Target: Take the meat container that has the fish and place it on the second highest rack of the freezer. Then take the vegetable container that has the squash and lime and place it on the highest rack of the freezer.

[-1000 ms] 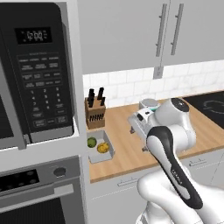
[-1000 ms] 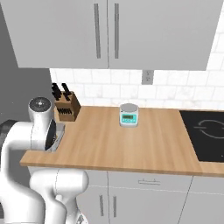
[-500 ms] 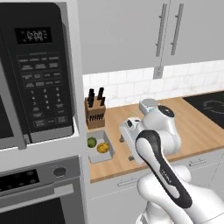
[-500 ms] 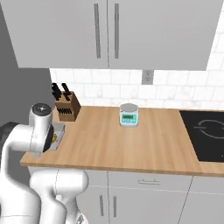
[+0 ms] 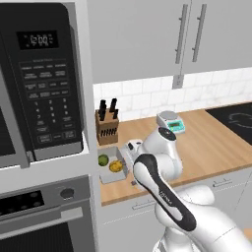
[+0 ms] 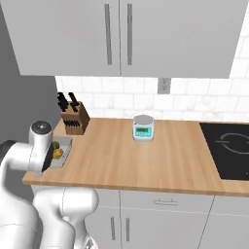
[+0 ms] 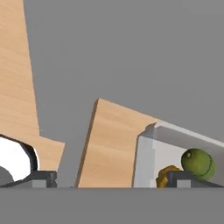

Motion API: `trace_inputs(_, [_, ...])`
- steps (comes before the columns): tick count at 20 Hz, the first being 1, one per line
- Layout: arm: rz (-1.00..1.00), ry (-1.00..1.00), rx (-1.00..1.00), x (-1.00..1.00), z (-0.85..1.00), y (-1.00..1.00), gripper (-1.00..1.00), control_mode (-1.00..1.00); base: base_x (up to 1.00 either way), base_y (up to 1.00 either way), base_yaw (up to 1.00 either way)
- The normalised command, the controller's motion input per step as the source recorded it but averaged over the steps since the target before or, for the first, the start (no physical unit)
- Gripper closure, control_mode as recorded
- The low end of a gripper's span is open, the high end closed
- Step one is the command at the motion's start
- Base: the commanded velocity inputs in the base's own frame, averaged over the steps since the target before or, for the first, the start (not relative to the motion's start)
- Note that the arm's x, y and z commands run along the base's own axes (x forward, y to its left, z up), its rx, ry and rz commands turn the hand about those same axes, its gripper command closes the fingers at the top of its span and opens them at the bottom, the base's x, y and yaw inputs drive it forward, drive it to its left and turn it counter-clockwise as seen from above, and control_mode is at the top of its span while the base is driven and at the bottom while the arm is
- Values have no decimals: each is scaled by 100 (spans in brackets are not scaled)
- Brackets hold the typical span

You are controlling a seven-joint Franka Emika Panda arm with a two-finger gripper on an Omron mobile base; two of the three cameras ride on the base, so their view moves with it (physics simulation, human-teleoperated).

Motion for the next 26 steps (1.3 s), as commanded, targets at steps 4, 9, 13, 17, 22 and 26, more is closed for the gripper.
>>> trace_inputs(4, [10,0,0,62,-12,25,-100,-100,0,0,0])
trace_inputs(9, [7,8,-1,53,-13,29,-100,-100,0,0,0])
trace_inputs(13, [0,12,-4,50,-16,46,-100,-100,0,0,0])
trace_inputs(17, [0,10,-3,44,-18,32,-100,-100,0,0,0])
trace_inputs(22, [0,10,-1,42,-52,3,-100,-100,0,0,0])
trace_inputs(26, [0,8,0,19,-61,0,-100,-100,0,0,0])
